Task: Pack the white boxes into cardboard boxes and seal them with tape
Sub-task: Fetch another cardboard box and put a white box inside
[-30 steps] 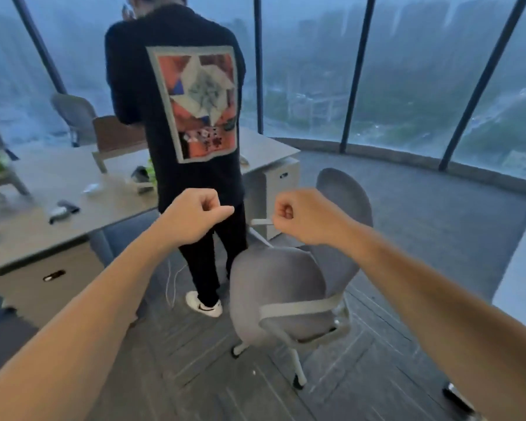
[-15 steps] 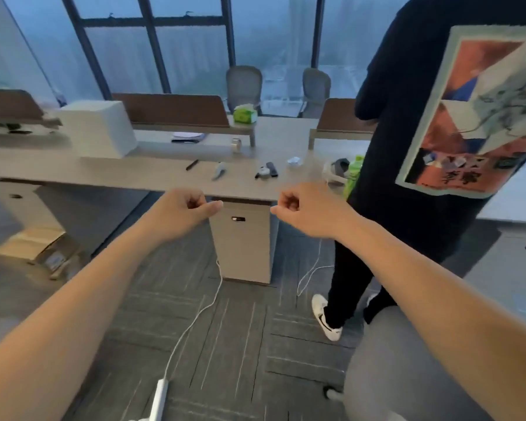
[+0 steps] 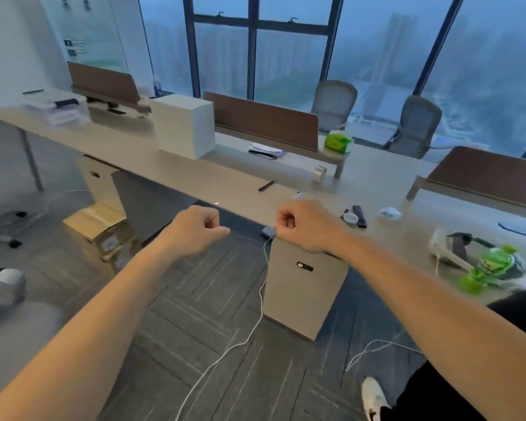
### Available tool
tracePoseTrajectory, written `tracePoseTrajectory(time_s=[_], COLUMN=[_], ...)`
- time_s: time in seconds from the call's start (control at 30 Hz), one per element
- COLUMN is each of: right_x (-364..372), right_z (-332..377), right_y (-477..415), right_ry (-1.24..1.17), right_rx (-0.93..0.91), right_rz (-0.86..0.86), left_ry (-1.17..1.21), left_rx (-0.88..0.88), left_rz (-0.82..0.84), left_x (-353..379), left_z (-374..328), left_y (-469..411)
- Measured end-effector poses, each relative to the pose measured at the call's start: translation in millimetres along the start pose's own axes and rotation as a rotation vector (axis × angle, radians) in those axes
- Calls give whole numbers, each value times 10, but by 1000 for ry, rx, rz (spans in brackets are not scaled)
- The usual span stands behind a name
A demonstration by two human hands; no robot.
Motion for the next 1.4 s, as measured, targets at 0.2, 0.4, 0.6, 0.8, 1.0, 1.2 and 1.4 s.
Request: tracePoseTrajectory(time_s=[0.2,0.4,0.6,0.8,1.0,1.2,1.4], right_x=[84,444,635,876,1298,1691,2014], right_z=[-21,0,246,771,1386,1935,2508], right_y=[-1348,-2722,-4045,-5046,-6091,-7386,-8321], right_ry=[-18,-80,-193,-217,-194,-120,-122], right_rx=[-76,-230,-381,-524,-589,-538,-503], right_rz=[-43,-18,100,194,216,183,253], left_ry=[92,143,97,29,-42,146,207], left_rx=[-85,-204,-324,-455,-501,-476,-551], left_rz=[-80,-136,-272,-410,-533,-602,-571], left_x=[-560,-1013,-1649,-2381,-3233,-4157,-4925], left_z=[557,1242,1663,2207,2888,3882,4676], left_y=[-858,-1713,-2363,-2576,-2857,-3447,-3947])
Point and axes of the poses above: each hand's wrist, its own y-axis away from the middle knuckle, its own x-axis out of the palm, z = x × y, the point moved 10 cm from there along -y, towards the middle knuckle, and after that the axes turned 14 degrees about y, right-handed, at the moved point
